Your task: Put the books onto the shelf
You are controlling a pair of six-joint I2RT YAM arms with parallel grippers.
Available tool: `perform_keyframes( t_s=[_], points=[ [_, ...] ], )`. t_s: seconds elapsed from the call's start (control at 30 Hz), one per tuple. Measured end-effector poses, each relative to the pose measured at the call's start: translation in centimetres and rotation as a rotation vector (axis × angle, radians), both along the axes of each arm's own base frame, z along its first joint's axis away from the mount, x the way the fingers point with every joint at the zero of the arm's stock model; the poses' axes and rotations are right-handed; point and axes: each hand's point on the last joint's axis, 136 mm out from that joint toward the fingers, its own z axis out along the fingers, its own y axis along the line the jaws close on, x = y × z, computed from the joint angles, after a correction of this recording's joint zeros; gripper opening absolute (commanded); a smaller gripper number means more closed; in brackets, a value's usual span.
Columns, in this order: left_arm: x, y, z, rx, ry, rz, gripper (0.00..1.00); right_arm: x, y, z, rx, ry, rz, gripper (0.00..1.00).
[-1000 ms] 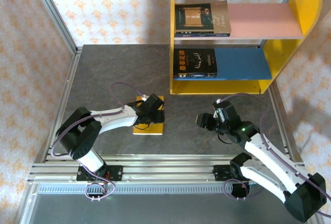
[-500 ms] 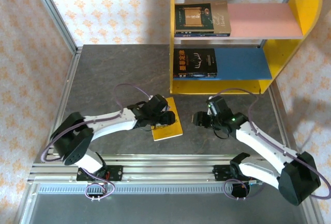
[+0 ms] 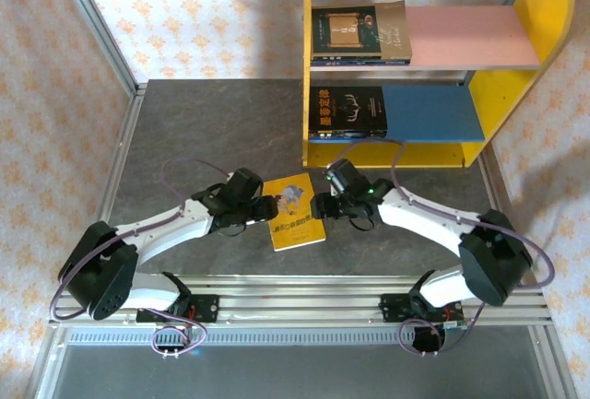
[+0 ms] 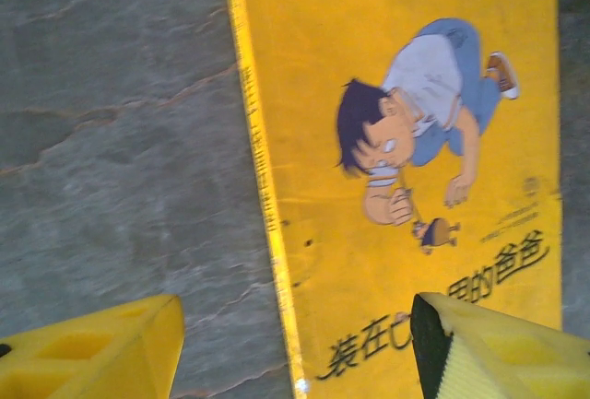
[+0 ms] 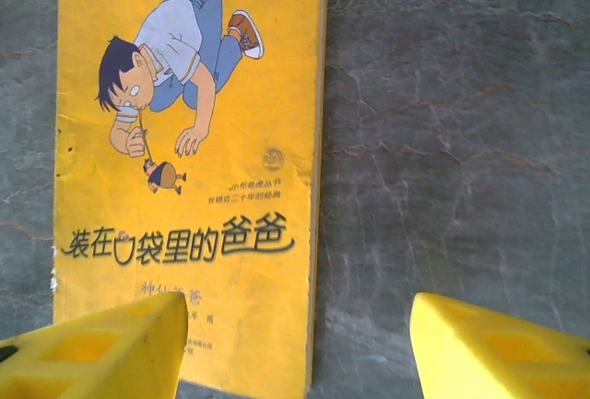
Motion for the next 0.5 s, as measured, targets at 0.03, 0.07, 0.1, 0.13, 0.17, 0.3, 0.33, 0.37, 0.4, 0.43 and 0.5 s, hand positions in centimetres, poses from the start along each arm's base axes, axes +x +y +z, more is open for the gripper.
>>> perform_keyframes(
  t_s=[0.03,0.07,0.1,0.13,0.17,0.3,0.33,0.37,0.4,0.43,0.5],
  points=[
    [-0.1,0.1,0.1,0.0,-0.002,-0.001,0.68,0.3,0.2,-0.3,-0.009,0.0,0.004,0.67],
    [-0.1,0.0,0.3,-0.004,-0.007,-0.002,0.68,0.5,0.4,-0.6,-0.02,0.002,0.007,0.68],
    [0.0,0.0,0.6,-0.009,-0.014,-0.002,0.68,0.8,0.6,-0.9,-0.031,0.004,0.011,0.69],
    [0.0,0.0,0.8,-0.014,-0.021,-0.001,0.68,1.1,0.7,-1.2,-0.04,0.006,0.015,0.69],
    [0.0,0.0,1.0,-0.017,-0.026,-0.001,0.68,1.3,0.9,-1.5,-0.049,0.01,0.019,0.69],
    [0.1,0.0,1.2,-0.021,-0.032,0.0,0.68,2.0,1.7,-2.6,-0.072,0.024,0.036,0.69],
    [0.0,0.0,1.2,-0.021,-0.032,0.0,0.68,2.0,1.9,-2.8,-0.076,0.026,0.041,0.7],
    [0.0,0.0,1.2,-0.021,-0.032,-0.001,0.68,2.1,2.1,-3.0,-0.08,0.028,0.047,0.7],
    [0.0,0.0,1.2,-0.02,-0.031,-0.001,0.68,2.1,2.3,-3.2,-0.083,0.032,0.051,0.71],
    [0.0,0.0,1.2,-0.021,-0.032,-0.001,0.68,2.2,2.5,-3.3,-0.084,0.032,0.056,0.71],
    [0.0,0.0,1.2,-0.02,-0.031,-0.001,0.68,2.4,3.0,-3.7,-0.086,0.034,0.062,0.73]
  ],
)
